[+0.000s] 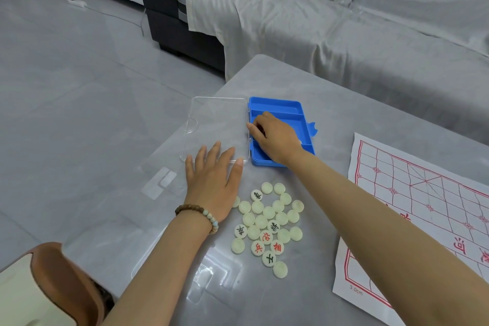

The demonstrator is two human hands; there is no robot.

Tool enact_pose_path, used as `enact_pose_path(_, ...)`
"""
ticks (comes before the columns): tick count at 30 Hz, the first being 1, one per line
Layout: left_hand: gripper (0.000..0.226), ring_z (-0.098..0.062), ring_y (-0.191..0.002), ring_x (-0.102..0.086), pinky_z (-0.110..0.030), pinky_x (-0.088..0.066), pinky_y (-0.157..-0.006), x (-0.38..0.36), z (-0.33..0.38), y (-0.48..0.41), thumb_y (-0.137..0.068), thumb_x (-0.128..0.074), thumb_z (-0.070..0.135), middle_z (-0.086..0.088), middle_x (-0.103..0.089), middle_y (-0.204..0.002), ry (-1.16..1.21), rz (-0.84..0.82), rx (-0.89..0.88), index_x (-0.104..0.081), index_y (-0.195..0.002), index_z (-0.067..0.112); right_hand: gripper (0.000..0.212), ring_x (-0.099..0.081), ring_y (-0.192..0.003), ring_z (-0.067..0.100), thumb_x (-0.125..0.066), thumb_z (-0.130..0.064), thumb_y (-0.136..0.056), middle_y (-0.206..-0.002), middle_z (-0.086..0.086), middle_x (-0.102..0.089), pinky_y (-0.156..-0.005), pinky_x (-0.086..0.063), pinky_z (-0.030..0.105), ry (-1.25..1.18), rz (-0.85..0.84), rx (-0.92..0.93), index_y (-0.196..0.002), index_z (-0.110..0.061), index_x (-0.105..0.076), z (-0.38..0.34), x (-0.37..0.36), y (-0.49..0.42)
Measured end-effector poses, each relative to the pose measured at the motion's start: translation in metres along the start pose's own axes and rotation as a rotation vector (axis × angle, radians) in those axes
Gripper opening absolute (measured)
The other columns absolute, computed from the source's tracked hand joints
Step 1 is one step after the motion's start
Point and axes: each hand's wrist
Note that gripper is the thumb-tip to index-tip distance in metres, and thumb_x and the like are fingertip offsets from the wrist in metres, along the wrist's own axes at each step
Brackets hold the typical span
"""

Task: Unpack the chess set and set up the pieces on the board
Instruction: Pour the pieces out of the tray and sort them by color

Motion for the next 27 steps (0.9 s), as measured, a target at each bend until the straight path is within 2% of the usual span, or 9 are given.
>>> enact_pose_path(6,0.05,-0.016,-0.143,0.005,-0.038,0.012,-0.113,0.0005,0.0006,0.0001,-0.097,-0.013,0.044,0.006,-0.004,-0.156,-0.003,0.004,0.0,-0.02,-0.146,0.032,0.044,-0.047,-0.066,0.014,-0.043,-0.056,-0.091,-0.078,-0.003,-0.051,-0.059,-0.037,0.026,-0.004,-0.021,-0.028,-0.076,-0.015,-0.05,-0.0011,0.0003,0.0009)
enact_pose_path(14,0.05,-0.015,-0.143,0.005,-0.038,0.012,-0.113,0.0007,-0.0001,0.0003,-0.097,-0.014,0.044,0.006,-0.005,-0.156,0.01,0.002,-0.006,-0.021,-0.145,0.032,0.044,-0.047,-0.062,0.012,-0.052,-0.053,-0.088,-0.069,-0.004,-0.053,-0.059,-0.039,0.028,-0.118,0.013,-0.066,-0.074,-0.011,-0.058,0.0001,0.0029,0.0038)
enact_pose_path(19,0.049,-0.016,-0.143,0.005,-0.038,0.011,-0.113,0.0011,0.0,0.0008,-0.097,-0.014,0.044,0.006,-0.006,-0.156,0.023,0.006,-0.011,-0.022,-0.145,0.032,0.043,-0.043,-0.058,0.014,-0.045,-0.049,-0.093,-0.061,-0.005,-0.046,-0.054,-0.032,0.027,-0.028,0.034,-0.077,-0.067,-0.014,-0.046,-0.001,0.0003,0.0037)
enact_pose_path(23,0.049,-0.016,-0.143,0.005,-0.038,0.012,-0.113,0.0018,0.0004,0.0008,-0.098,-0.015,0.043,0.006,-0.005,-0.156,0.023,-0.001,-0.009,-0.021,-0.145,0.032,0.048,-0.038,-0.052,0.014,-0.043,-0.05,-0.093,-0.055,-0.002,-0.043,-0.052,-0.032,0.028,0.002,0.065,-0.092,-0.061,-0.014,-0.045,0.0016,-0.0012,0.0022)
enact_pose_path(27,0.049,-0.015,-0.143,0.005,-0.037,0.012,-0.113,0.0014,-0.0007,0.0008,-0.098,-0.015,0.043,0.006,-0.005,-0.156,0.031,-0.003,-0.016,-0.022,-0.145,0.031,0.054,-0.027,-0.046,0.013,-0.042,-0.043,-0.096,-0.047,-0.002,-0.03,-0.049,-0.026,0.029,-0.013,0.11,-0.135,-0.051,-0.016,-0.03,0.0017,0.0021,0.002)
Point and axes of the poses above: each hand's wrist, its own y-axis away from the middle knuckle, its own x-axis out of the back of the hand, z = x × y
